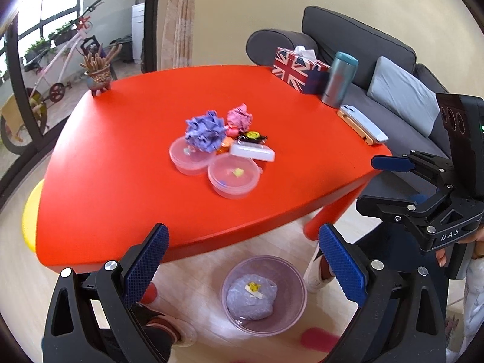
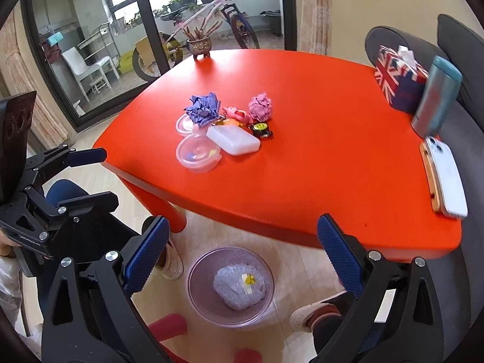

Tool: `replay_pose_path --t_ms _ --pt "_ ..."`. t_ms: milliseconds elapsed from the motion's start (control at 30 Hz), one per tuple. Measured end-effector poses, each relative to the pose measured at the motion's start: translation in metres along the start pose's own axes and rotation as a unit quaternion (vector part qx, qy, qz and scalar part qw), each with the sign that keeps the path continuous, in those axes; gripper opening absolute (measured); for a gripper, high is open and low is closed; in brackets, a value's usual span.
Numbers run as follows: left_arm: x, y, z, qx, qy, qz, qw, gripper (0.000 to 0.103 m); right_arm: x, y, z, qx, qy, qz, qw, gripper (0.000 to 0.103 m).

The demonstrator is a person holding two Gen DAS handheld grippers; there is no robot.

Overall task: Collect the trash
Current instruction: 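Move the right gripper to the white plastic box and grasp it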

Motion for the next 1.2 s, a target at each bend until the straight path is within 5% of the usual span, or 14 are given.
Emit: replay_pose_path --t_ms 633,1200 --pt "0.015 0.007 0.025 0.011 -0.016 0.000 0.9998 0.095 0.020 0.079 0.001 -0.025 -0.122 0.043 0.991 0.096" --pt "0.010 0.007 0.034 0.016 -0.027 0.006 0.9995 0.095 0.025 0.117 0.018 -0.014 -0.220 0.048 0.974 0.061"
Point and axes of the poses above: each gripper's, at about its wrist camera, not at the fingertips, and y roughly the way its jaws point, z to its left, x to its top, the point moved 3 cm from there along y, roughly the way its jaws point, and after that the axes turned 13 degrees about -z, right-handed, at the moved point
